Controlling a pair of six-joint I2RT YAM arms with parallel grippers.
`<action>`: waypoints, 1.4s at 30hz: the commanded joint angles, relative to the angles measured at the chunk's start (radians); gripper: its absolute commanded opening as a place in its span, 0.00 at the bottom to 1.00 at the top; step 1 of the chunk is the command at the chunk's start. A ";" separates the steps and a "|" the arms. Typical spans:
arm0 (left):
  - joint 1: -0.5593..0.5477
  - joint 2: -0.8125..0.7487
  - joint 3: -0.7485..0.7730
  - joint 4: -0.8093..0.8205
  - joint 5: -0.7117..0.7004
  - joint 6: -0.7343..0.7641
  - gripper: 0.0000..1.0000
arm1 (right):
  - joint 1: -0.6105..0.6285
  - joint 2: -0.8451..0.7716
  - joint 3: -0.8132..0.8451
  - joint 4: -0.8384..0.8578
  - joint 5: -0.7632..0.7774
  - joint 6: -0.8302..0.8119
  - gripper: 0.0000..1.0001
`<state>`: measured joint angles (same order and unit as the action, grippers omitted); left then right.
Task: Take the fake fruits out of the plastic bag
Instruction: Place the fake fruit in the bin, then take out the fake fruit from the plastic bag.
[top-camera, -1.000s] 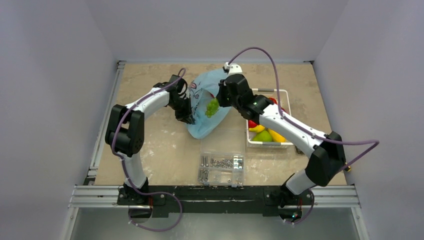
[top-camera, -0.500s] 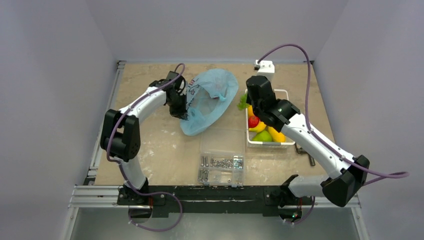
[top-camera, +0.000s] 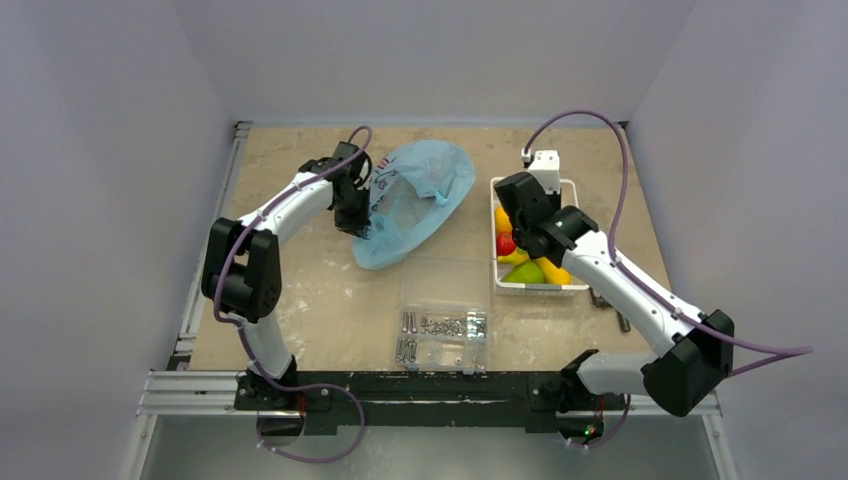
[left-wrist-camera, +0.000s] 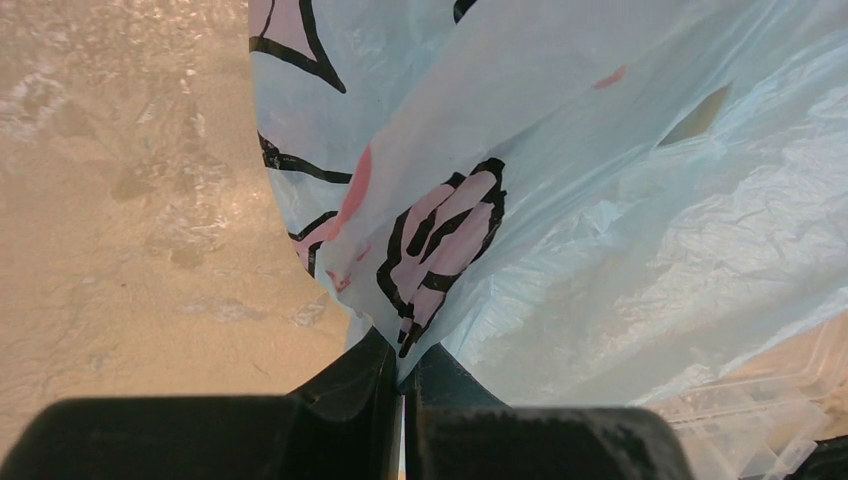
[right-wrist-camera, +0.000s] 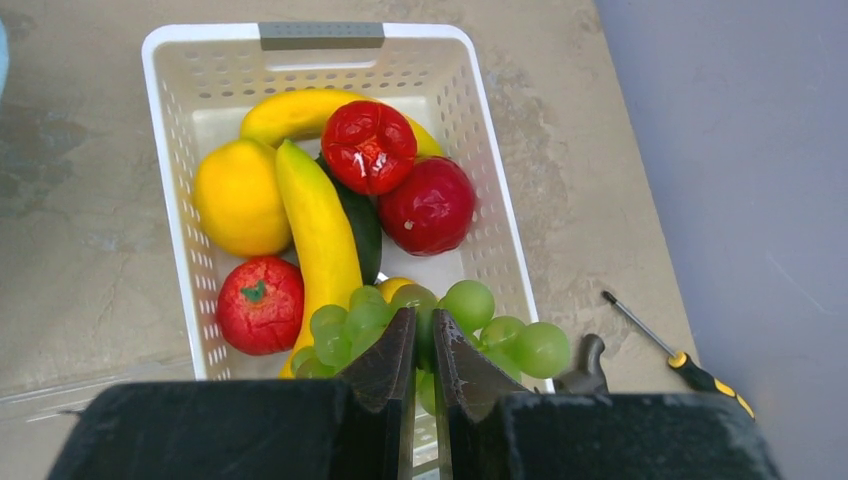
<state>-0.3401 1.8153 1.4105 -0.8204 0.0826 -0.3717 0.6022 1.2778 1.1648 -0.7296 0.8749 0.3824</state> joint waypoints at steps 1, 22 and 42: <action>0.009 -0.049 0.029 0.005 -0.078 0.044 0.00 | 0.003 -0.006 -0.021 0.022 0.003 -0.007 0.00; 0.008 -0.051 0.023 0.017 0.014 0.024 0.00 | -0.011 0.103 0.053 -0.069 0.054 0.050 0.46; 0.008 -0.082 0.009 0.042 0.168 -0.012 0.00 | 0.101 0.432 0.183 0.706 -0.847 0.009 0.53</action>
<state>-0.3397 1.7996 1.4101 -0.8093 0.1898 -0.3599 0.6895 1.5936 1.2842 -0.2024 0.1520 0.3637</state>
